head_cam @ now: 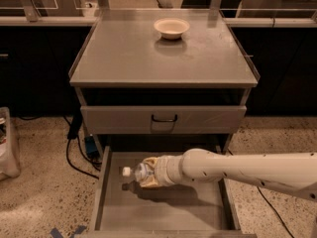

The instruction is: Place blue plastic bottle into middle drawer

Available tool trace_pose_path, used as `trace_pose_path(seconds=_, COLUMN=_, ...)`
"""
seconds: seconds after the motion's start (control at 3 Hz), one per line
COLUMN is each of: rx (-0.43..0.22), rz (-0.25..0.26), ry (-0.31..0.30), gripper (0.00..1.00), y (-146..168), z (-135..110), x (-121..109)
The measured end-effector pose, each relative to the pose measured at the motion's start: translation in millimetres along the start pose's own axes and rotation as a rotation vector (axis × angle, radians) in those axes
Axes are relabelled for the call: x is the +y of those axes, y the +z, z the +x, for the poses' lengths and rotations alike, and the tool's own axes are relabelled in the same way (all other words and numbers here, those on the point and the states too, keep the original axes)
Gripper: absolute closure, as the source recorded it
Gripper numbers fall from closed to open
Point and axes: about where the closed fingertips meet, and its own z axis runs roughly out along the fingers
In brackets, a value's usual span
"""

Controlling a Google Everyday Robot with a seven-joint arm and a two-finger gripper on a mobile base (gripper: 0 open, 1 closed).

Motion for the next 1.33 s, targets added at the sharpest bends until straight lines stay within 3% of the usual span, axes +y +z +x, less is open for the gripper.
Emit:
trace_pose_path(seconds=0.33, rx=0.016, rz=-0.092, ry=-0.016, gripper=1.0, y=0, z=8, x=29)
trace_pose_path(seconds=0.67, rx=0.016, rz=-0.092, ry=-0.016, gripper=1.0, y=0, z=8, x=29)
trace_pose_path(seconds=1.33, rx=0.033, rz=-0.144, ry=0.05, gripper=1.0, y=37, z=55, x=44)
